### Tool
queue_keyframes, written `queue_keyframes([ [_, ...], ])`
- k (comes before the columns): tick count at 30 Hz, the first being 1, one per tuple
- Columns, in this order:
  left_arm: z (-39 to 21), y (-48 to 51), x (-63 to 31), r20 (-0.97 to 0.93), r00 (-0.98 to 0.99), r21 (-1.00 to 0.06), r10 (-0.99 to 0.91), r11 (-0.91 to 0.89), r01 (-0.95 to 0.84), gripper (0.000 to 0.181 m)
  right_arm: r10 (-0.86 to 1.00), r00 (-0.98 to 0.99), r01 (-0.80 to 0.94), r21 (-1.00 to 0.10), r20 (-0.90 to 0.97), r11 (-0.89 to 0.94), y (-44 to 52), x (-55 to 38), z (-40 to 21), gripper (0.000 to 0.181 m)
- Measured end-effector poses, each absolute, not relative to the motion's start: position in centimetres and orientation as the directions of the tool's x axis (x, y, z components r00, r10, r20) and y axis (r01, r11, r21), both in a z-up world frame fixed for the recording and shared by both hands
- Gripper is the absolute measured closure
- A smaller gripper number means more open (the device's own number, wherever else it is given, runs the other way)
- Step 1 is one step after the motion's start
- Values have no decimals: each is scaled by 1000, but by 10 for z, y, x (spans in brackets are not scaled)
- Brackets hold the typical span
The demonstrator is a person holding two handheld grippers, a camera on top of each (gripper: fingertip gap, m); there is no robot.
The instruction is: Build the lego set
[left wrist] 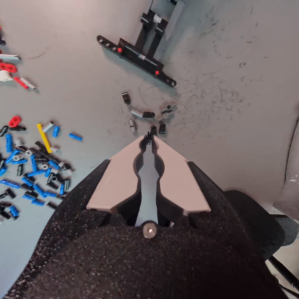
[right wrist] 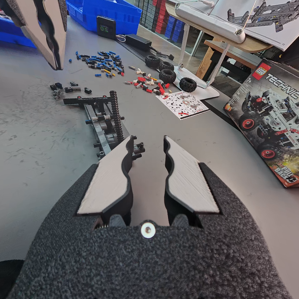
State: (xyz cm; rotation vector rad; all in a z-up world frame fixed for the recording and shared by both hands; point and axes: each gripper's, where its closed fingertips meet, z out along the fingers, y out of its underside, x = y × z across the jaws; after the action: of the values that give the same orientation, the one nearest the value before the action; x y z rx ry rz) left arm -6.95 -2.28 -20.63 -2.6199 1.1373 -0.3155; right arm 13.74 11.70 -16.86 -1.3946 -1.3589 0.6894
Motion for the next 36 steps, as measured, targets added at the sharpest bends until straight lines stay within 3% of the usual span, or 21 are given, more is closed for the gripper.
queue_keyframes([
  [9, -231, -32, -52, 40, 635, -271, -772, -620, -736, 174, 947, 194, 364, -915, 255, 172, 116, 139, -168, 145],
  [27, -229, -41, -59, 84, 656, -285, -750, -649, -706, 170, 954, 181, 357, -920, 240, 163, 115, 140, -168, 146],
  [36, -231, -48, -59, 87, 620, -276, -780, -617, -737, 177, 954, 179, 359, -919, 240, 164, 116, 140, -169, 146],
])
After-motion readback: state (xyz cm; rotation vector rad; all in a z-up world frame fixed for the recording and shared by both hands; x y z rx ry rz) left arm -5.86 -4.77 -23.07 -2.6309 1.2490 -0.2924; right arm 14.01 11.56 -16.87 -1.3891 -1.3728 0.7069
